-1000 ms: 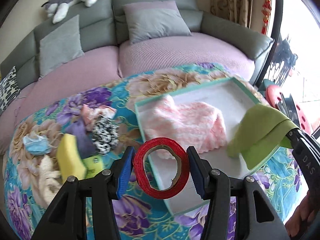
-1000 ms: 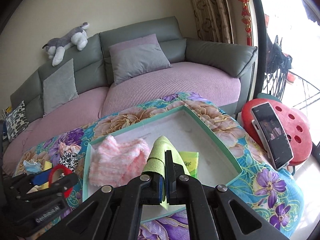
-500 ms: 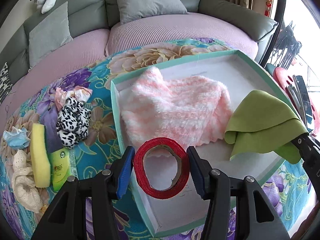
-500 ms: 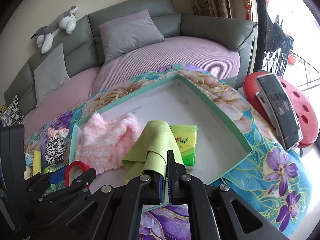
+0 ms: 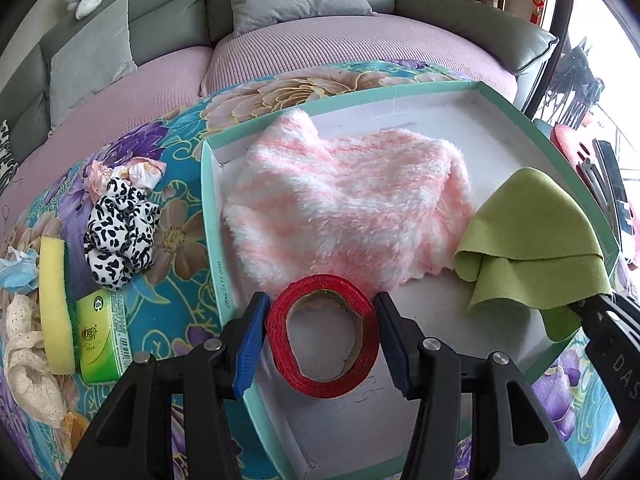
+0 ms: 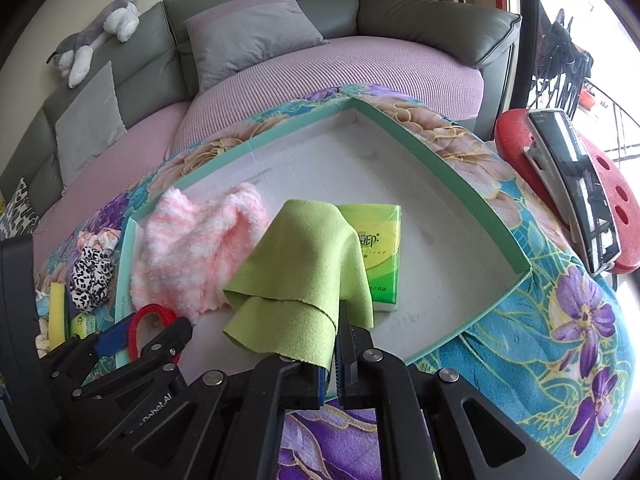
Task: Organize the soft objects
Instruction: 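Lower the green cloth and red tape into the tray and open both tools, then move both tools back over the remaining pile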
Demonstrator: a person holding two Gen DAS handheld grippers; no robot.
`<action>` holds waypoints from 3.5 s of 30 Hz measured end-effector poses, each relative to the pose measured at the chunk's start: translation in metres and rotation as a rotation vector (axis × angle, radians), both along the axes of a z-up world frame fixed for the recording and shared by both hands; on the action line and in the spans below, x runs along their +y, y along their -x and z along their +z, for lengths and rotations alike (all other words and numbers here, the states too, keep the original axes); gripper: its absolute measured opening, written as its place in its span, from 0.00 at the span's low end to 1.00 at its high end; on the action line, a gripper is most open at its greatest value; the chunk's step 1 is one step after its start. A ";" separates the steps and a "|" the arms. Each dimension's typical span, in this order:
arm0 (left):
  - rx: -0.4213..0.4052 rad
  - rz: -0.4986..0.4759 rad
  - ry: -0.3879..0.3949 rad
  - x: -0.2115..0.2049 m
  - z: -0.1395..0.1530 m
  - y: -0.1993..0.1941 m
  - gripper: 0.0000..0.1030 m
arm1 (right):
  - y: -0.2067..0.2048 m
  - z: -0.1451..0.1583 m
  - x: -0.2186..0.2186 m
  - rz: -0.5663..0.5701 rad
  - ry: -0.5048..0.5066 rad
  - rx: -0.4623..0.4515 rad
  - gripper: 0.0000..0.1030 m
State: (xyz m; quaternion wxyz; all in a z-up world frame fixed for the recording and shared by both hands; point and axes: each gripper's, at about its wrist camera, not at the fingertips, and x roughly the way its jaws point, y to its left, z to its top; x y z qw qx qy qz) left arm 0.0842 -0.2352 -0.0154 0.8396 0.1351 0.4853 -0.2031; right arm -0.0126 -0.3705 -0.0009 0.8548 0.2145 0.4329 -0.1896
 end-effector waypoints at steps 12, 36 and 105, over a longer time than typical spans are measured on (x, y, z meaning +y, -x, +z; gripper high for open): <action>0.008 0.001 0.030 0.004 -0.003 -0.006 0.54 | -0.004 -0.008 0.002 0.011 0.008 0.044 0.05; -0.082 0.091 0.052 0.043 0.045 0.003 0.86 | 0.008 0.017 0.014 0.064 0.132 0.092 0.76; -0.080 0.781 0.132 0.318 0.042 -0.018 0.89 | -0.112 0.034 0.216 0.498 0.181 0.006 0.98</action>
